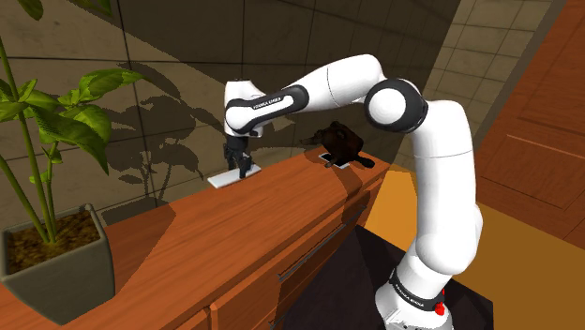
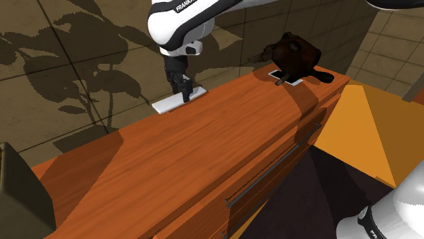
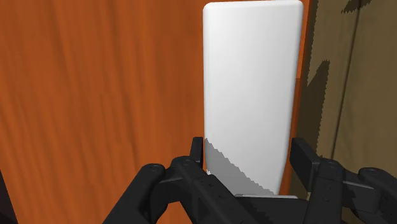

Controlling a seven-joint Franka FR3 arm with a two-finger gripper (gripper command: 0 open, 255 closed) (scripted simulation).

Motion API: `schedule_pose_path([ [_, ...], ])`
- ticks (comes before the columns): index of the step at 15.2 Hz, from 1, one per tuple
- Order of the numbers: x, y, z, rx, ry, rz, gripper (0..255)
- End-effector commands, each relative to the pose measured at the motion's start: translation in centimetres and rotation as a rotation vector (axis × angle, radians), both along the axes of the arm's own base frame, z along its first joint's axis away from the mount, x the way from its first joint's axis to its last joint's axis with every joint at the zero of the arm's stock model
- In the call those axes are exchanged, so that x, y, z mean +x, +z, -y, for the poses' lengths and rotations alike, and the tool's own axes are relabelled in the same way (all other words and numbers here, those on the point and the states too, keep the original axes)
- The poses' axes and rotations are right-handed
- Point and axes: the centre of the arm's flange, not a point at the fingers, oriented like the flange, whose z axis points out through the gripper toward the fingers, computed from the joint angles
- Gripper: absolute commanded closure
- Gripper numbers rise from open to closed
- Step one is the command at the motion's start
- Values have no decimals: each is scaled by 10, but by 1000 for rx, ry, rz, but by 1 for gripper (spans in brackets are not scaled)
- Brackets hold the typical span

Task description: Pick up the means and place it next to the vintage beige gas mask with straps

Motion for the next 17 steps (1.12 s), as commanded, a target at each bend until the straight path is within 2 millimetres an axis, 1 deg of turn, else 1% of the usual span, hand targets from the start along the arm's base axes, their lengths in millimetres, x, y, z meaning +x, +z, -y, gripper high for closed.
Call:
schedule_pose_path([
  [1,0,14,0,0,-1,8,255],
  [17,0,98,0,0,-1,8,255],
])
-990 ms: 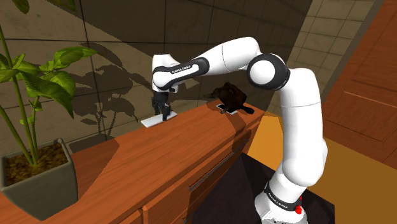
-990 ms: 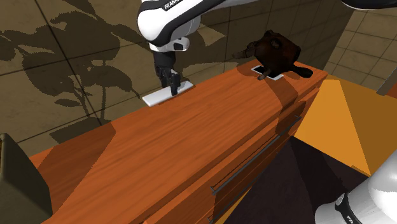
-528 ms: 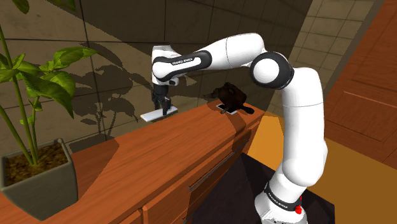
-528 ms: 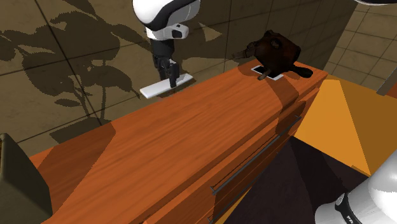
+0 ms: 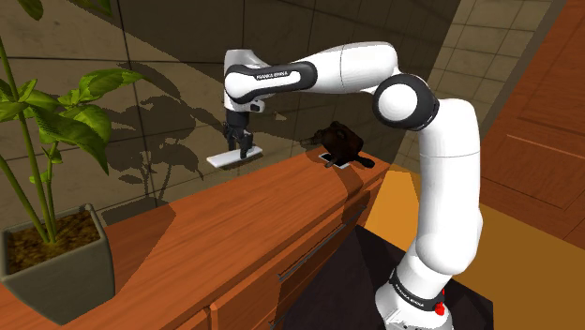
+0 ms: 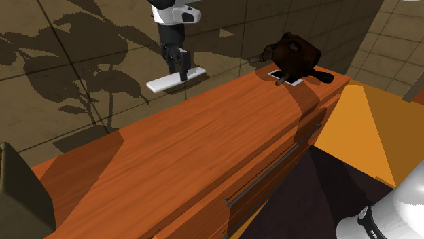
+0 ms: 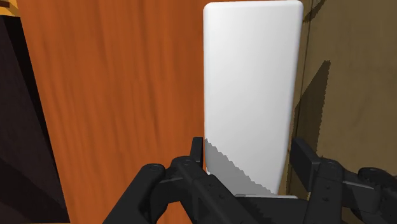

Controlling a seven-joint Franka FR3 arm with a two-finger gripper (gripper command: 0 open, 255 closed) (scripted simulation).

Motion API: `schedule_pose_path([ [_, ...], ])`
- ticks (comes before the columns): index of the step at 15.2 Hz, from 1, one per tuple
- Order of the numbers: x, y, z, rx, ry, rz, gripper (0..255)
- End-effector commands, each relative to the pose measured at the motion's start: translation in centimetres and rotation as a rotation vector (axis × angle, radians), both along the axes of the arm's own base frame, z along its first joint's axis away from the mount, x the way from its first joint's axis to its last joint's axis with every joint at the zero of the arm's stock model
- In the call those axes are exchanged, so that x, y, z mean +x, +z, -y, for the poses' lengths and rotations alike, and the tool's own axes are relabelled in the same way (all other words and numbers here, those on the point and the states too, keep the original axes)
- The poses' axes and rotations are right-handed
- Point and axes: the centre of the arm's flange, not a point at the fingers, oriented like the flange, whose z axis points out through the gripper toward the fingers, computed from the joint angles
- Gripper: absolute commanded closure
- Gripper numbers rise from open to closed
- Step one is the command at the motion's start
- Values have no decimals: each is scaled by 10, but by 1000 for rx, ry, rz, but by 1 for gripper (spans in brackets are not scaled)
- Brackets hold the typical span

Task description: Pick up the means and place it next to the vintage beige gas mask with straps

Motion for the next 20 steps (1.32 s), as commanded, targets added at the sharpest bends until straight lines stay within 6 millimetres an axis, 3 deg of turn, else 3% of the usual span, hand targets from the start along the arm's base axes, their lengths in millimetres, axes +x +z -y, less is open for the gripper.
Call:
schedule_pose_path([
  [1,0,16,1,0,-1,13,255],
  [20,0,117,1,0,-1,13,255],
])
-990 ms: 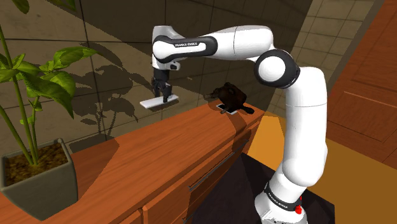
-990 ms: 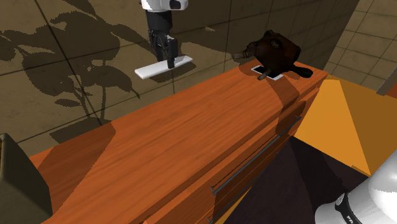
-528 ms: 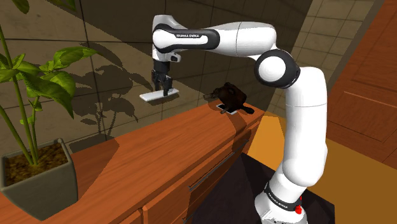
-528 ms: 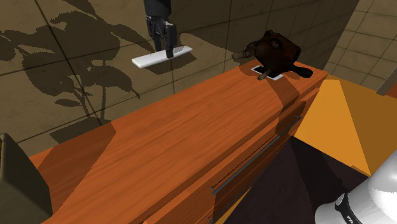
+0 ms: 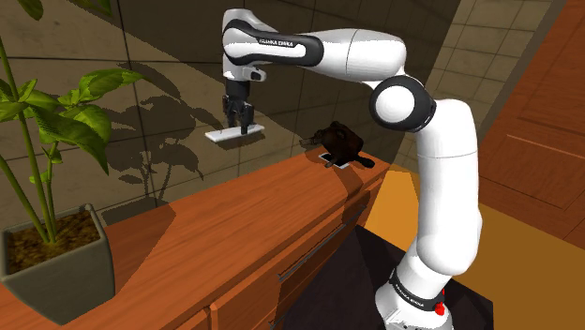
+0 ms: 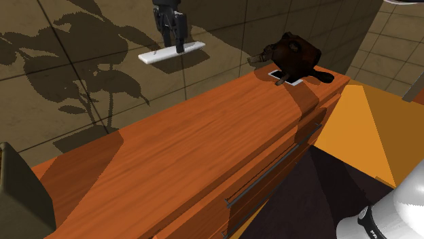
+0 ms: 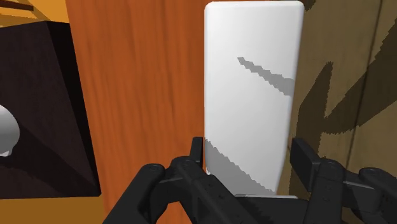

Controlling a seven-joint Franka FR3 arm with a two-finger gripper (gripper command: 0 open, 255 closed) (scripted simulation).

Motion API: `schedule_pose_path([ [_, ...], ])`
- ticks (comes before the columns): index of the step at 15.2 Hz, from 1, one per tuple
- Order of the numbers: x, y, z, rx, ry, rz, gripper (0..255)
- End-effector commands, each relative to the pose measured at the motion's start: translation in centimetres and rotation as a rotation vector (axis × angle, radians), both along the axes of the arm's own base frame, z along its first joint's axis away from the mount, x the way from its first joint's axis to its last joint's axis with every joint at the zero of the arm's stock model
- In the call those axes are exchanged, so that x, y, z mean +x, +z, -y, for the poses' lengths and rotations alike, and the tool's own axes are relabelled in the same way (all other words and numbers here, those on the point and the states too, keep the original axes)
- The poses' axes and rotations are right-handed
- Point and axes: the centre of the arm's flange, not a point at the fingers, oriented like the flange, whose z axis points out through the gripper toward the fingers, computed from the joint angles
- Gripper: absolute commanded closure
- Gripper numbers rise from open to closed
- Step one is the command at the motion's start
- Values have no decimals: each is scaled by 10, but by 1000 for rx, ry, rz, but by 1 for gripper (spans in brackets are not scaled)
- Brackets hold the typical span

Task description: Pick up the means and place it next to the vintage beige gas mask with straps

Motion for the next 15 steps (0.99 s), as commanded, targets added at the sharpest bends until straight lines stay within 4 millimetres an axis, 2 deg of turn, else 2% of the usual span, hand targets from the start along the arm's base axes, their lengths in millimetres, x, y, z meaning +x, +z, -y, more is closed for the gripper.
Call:
schedule_pose_path([
  [1,-1,26,4,3,2,32,255],
  [3,-1,32,4,3,2,32,255],
  [13,-79,32,110,3,2,32,255],
  [14,-73,33,99,3,0,32,255],
  [15,-73,33,99,3,0,32,0],
])
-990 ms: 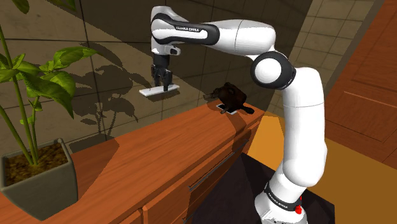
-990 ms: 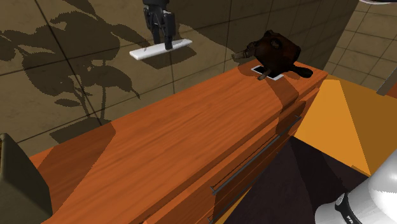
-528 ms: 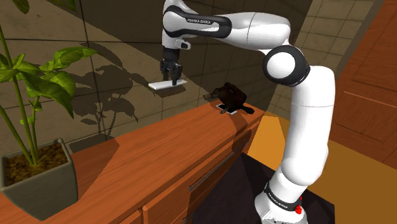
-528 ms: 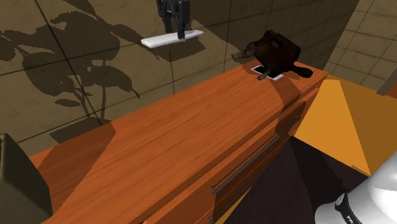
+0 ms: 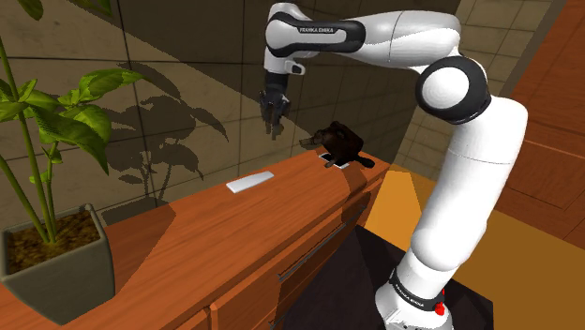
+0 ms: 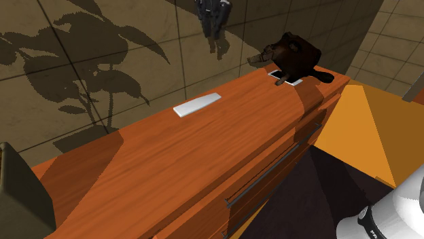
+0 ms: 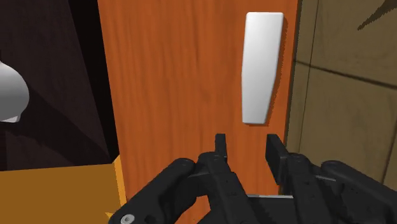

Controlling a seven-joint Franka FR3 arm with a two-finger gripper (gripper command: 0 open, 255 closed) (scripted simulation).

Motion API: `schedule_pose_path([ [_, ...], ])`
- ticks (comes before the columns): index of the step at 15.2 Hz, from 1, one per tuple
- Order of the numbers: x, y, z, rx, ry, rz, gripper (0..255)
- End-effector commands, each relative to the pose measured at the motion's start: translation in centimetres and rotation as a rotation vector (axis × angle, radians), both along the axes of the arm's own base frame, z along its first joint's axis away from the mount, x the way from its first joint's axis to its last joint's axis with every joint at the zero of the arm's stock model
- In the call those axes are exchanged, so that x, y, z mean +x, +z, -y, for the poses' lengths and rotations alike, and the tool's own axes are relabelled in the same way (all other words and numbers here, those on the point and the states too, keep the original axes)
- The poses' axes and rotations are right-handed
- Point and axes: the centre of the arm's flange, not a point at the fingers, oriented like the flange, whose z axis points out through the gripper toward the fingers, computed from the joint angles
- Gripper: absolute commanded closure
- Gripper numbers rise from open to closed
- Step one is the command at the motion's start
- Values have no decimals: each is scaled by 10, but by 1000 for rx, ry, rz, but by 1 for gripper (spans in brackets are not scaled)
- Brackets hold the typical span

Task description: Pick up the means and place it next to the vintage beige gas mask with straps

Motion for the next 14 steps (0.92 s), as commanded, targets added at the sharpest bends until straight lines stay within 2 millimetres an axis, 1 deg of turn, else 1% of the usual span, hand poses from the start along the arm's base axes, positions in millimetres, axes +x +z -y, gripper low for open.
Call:
schedule_pose_path([
  [1,3,-13,-1,0,-2,0,0],
  [14,42,-180,-10,0,-31,5,0],
])
